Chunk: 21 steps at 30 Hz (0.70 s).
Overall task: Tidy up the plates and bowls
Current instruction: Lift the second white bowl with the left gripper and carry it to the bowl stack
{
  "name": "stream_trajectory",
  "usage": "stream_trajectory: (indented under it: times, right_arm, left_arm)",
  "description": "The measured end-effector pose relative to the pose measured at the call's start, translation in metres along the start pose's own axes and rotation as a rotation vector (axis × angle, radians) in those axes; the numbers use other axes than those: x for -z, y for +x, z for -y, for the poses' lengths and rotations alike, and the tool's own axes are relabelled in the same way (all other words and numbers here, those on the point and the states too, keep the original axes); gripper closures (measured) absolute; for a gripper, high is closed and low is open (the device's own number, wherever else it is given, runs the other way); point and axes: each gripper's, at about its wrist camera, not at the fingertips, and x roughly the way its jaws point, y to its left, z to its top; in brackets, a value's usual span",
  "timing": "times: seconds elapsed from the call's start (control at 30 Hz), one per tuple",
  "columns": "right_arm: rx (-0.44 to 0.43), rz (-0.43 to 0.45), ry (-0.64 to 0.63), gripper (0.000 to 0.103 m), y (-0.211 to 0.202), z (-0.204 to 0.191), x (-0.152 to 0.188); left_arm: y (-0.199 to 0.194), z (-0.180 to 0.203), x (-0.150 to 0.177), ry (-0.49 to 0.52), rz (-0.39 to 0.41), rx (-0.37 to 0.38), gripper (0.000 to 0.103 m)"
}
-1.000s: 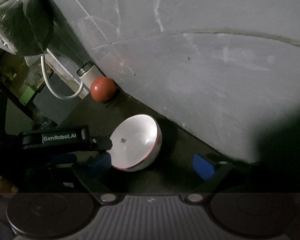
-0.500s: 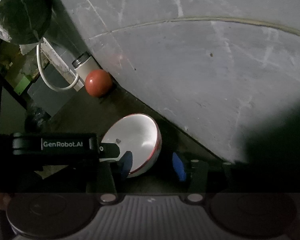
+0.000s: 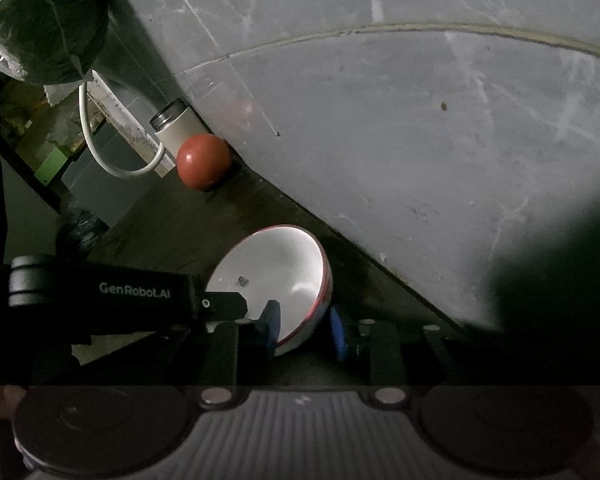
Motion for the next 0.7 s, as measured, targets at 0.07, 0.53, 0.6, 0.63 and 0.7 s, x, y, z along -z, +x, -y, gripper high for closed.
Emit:
stream_trajectory:
  times: [0.07,0.53,0.6,0.63,0.7]
  right_arm:
    - [-0.006,-0.001,0.005,0.075,0.001,0.001,-0.001]
    - [-0.056,-0.009,-0.068,0.084,-0.026,-0.009,0.007]
    - [-0.080,0.000,-0.080,0.084,-0.037,-0.012,0.009]
    - [-0.091,0.003,-0.086,0.084,-0.042,-0.013,0.010]
    - [-0.116,0.011,-0.102,0.084,-0.056,-0.018,0.013]
  left_arm:
    - [0.000,0.001,0.001,0.001,0.002,0.001,0.092]
    - [-0.052,-0.005,0.037,-0.042,0.095,0.043,0.096]
    - [-0.067,-0.005,0.046,-0.054,0.121,0.051,0.095]
    - [-0.076,-0.005,0.051,-0.058,0.136,0.054,0.095]
    - [-0.092,-0.005,0.059,-0.065,0.161,0.059,0.095]
